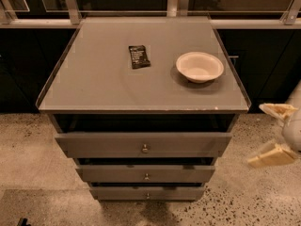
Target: Open top drawer
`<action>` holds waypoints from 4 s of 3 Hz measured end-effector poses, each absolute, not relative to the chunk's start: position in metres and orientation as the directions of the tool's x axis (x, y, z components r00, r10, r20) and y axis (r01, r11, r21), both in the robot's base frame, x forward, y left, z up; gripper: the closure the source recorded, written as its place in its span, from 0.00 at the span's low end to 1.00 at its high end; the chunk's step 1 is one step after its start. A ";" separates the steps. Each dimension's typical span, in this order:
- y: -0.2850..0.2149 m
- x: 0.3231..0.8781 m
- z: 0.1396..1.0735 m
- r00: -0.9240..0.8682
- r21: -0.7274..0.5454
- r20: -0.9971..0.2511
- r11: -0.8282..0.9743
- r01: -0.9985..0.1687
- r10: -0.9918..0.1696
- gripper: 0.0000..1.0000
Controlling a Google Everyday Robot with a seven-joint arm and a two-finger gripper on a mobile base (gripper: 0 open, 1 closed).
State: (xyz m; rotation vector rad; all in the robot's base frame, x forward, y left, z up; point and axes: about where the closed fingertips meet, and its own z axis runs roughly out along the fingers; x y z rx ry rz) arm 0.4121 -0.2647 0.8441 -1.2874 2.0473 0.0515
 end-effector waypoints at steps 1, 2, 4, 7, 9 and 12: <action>-0.264 0.412 0.845 -0.255 -0.321 -0.580 0.504 -0.802 -0.774 0.42; -0.264 0.412 0.845 -0.255 -0.321 -0.580 0.504 -0.802 -0.774 0.66; -0.278 0.399 0.790 -0.330 -0.321 -0.651 0.641 -0.697 -0.684 1.00; -0.258 0.456 0.718 -0.326 -0.256 -0.732 0.686 -0.681 -0.597 1.00; -0.228 0.514 0.715 -0.257 -0.290 -0.762 0.667 -0.686 -0.595 1.00; -0.215 0.548 0.700 -0.248 -0.320 -0.780 0.706 -0.632 -0.575 1.00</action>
Offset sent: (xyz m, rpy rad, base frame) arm -0.0002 0.0005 0.0010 -0.0001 -0.0006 -0.0011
